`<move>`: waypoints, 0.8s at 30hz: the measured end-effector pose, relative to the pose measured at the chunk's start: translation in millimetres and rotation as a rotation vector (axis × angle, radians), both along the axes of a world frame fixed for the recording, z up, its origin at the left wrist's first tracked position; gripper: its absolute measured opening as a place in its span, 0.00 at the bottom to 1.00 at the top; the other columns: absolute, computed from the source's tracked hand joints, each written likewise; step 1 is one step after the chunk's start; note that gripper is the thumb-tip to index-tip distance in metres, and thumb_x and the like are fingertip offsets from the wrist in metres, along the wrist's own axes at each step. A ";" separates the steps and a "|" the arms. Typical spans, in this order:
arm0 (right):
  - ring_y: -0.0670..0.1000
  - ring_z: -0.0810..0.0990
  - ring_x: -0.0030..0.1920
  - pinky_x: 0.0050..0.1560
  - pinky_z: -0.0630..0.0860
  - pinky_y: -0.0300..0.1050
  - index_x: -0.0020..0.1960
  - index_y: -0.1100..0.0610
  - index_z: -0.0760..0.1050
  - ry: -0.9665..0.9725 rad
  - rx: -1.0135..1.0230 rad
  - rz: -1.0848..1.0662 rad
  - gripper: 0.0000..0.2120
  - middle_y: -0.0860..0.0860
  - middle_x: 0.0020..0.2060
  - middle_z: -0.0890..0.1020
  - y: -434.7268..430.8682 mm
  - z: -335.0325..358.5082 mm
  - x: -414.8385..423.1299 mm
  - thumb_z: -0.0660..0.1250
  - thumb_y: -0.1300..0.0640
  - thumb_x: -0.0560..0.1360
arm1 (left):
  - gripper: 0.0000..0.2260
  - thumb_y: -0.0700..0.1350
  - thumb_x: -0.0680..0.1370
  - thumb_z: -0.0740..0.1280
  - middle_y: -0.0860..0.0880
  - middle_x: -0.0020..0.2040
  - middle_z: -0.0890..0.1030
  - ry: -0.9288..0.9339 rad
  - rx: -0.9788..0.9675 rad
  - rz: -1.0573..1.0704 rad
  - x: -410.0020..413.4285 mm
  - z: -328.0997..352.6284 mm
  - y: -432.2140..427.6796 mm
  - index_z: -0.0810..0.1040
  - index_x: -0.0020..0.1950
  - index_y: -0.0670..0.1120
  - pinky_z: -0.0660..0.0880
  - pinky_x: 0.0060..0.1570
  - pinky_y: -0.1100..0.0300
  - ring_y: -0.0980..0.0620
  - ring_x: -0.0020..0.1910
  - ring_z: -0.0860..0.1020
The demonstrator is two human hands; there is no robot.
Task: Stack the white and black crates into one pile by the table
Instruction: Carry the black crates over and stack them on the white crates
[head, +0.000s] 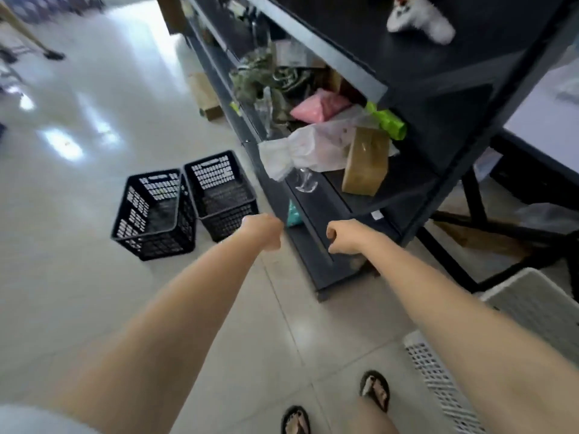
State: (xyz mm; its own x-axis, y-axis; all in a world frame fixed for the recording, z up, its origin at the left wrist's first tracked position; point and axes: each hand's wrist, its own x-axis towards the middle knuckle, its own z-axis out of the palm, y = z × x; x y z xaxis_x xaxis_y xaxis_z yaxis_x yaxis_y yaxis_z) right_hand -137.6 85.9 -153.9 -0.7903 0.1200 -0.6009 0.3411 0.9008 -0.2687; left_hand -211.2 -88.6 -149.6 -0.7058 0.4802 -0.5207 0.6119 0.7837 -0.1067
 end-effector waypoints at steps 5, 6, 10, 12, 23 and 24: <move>0.56 0.75 0.58 0.53 0.73 0.47 0.63 0.54 0.71 0.051 0.034 0.178 0.18 0.55 0.60 0.75 -110.2 29.5 -79.7 0.66 0.55 0.74 | 0.15 0.43 0.77 0.62 0.45 0.59 0.79 0.030 -0.013 0.265 -50.0 31.1 -144.6 0.76 0.62 0.45 0.74 0.45 0.52 0.42 0.56 0.78; 0.56 0.75 0.59 0.54 0.73 0.47 0.63 0.54 0.70 0.060 0.043 0.204 0.19 0.55 0.60 0.75 -128.1 33.7 -97.2 0.66 0.55 0.74 | 0.14 0.44 0.77 0.62 0.44 0.58 0.79 0.036 -0.003 0.309 -58.4 34.2 -167.4 0.76 0.62 0.45 0.75 0.45 0.51 0.42 0.56 0.78; 0.56 0.76 0.58 0.55 0.74 0.48 0.63 0.56 0.70 0.061 0.062 0.326 0.19 0.55 0.60 0.76 -199.3 46.1 -175.2 0.66 0.55 0.74 | 0.14 0.43 0.76 0.62 0.43 0.58 0.78 0.034 0.008 0.443 -96.8 44.0 -243.0 0.76 0.61 0.44 0.75 0.49 0.50 0.41 0.56 0.78; 0.56 0.77 0.57 0.55 0.75 0.48 0.64 0.56 0.70 0.094 0.050 0.389 0.18 0.55 0.61 0.75 -240.6 51.7 -217.2 0.65 0.55 0.74 | 0.14 0.43 0.76 0.63 0.42 0.59 0.79 0.061 0.019 0.495 -124.4 52.0 -278.4 0.77 0.61 0.43 0.77 0.54 0.49 0.40 0.57 0.77; 0.57 0.80 0.49 0.39 0.76 0.44 0.68 0.58 0.69 0.057 -0.040 0.653 0.21 0.57 0.63 0.75 -473.1 58.0 -388.7 0.65 0.54 0.77 | 0.17 0.44 0.78 0.62 0.42 0.64 0.76 0.072 0.073 0.779 -232.2 71.3 -469.8 0.74 0.67 0.44 0.75 0.60 0.51 0.41 0.63 0.75; 0.56 0.80 0.46 0.37 0.76 0.44 0.68 0.57 0.69 0.044 -0.035 0.663 0.21 0.57 0.63 0.75 -493.5 53.7 -399.5 0.65 0.54 0.77 | 0.18 0.44 0.78 0.62 0.42 0.65 0.75 0.053 0.078 0.803 -241.3 68.4 -488.4 0.73 0.67 0.44 0.74 0.61 0.50 0.41 0.64 0.74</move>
State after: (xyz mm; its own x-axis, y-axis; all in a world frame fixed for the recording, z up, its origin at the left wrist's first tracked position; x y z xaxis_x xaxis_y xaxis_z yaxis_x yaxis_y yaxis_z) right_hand -537.1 -407.6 -100.1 -0.7135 -0.4193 -0.5613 -0.2944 0.9064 -0.3029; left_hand -452.5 -577.0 -81.2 -0.8735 -0.1507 -0.4629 -0.1456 0.9882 -0.0471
